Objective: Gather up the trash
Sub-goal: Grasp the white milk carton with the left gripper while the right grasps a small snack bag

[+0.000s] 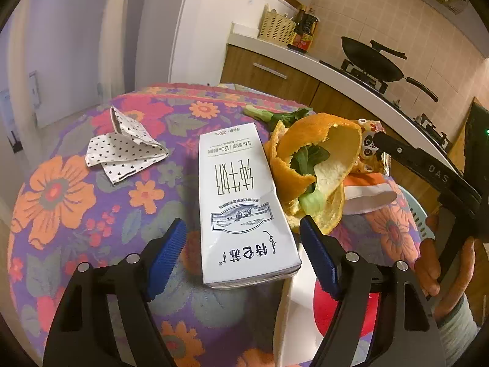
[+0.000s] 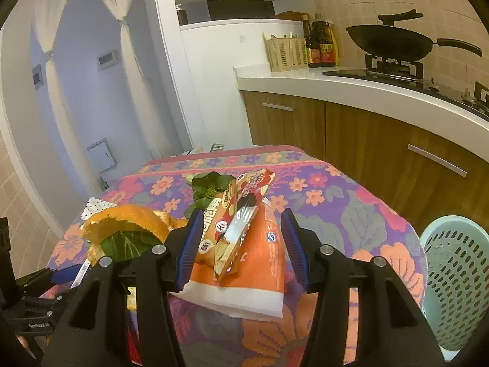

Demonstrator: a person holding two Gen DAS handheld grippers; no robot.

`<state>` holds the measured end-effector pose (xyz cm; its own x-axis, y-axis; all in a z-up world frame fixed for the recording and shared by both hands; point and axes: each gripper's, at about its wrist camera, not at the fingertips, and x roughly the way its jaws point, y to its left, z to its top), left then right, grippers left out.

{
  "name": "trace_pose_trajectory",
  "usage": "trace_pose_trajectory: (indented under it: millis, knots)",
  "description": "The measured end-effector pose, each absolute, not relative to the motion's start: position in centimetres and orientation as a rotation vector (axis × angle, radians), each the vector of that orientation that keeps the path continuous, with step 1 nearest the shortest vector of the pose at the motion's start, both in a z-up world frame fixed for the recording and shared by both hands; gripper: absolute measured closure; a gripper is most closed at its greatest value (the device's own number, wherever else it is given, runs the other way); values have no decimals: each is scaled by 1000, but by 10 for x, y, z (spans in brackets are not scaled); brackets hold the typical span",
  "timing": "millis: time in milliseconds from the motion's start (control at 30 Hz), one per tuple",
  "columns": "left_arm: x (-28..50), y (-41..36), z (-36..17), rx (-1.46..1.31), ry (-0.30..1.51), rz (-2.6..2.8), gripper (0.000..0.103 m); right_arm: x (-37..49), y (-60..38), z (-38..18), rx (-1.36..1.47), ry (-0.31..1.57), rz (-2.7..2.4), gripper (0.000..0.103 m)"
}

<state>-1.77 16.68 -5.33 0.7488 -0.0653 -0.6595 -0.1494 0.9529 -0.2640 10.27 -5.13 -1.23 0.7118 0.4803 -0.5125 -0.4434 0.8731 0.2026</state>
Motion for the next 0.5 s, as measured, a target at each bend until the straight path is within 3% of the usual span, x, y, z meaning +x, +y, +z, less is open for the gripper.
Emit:
trace_pose_trajectory:
  millis: [167,367,500]
  knots:
    - [-14,167,-57,-320,751,48,49,111,-42,-15,47,608,505,58]
    - [-19,169,-54,-324,716,77,50,111,-31,-18,4,627,521,86]
    - [-27,174,-50,-345,678,95,50,108,-31,-17,2,613,545,92]
